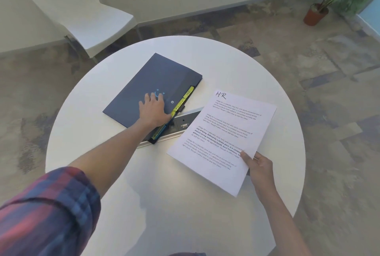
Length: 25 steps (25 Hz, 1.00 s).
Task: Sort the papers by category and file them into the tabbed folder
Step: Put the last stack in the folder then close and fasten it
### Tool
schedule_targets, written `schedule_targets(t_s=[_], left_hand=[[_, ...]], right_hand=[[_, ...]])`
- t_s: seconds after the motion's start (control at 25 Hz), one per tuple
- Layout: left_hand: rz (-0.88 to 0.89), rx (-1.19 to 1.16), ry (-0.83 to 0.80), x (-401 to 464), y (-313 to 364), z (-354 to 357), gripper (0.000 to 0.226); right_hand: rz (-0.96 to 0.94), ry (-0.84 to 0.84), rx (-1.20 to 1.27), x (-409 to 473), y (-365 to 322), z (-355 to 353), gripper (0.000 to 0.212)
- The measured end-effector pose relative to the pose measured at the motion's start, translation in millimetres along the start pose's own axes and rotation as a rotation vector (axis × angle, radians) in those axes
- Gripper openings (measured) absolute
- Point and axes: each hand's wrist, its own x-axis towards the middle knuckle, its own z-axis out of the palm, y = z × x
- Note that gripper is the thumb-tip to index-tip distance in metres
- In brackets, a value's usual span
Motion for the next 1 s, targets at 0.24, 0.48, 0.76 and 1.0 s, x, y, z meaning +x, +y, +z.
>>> schedule_targets(t_s=[0.24,0.48,0.76,1.0], left_hand=[[0.06,0.056,-0.111,13.7,-2.0,-16.3,0.061],[0.226,-0.021,-0.311,17.5,-31.8,-48.1,0.053],[0.323,-0.025,-0.107,-8.2,-21.6,-74.1,0.065],[0.37,0.226,0.062,-9.0,-22.8,-68.0,0.031]], right_hand=[[0.008,-0.018,-0.002,9.5,-1.7,4.9,0.014],[-0.003,-0.043,-0.001,7.7,-5.6,13.4,0.015],[-0.025,-0.059,0.017,0.1,-12.6,19.3,0.015],[-0.012,-0.122,0.059,2.7,-29.8,35.3,0.014]])
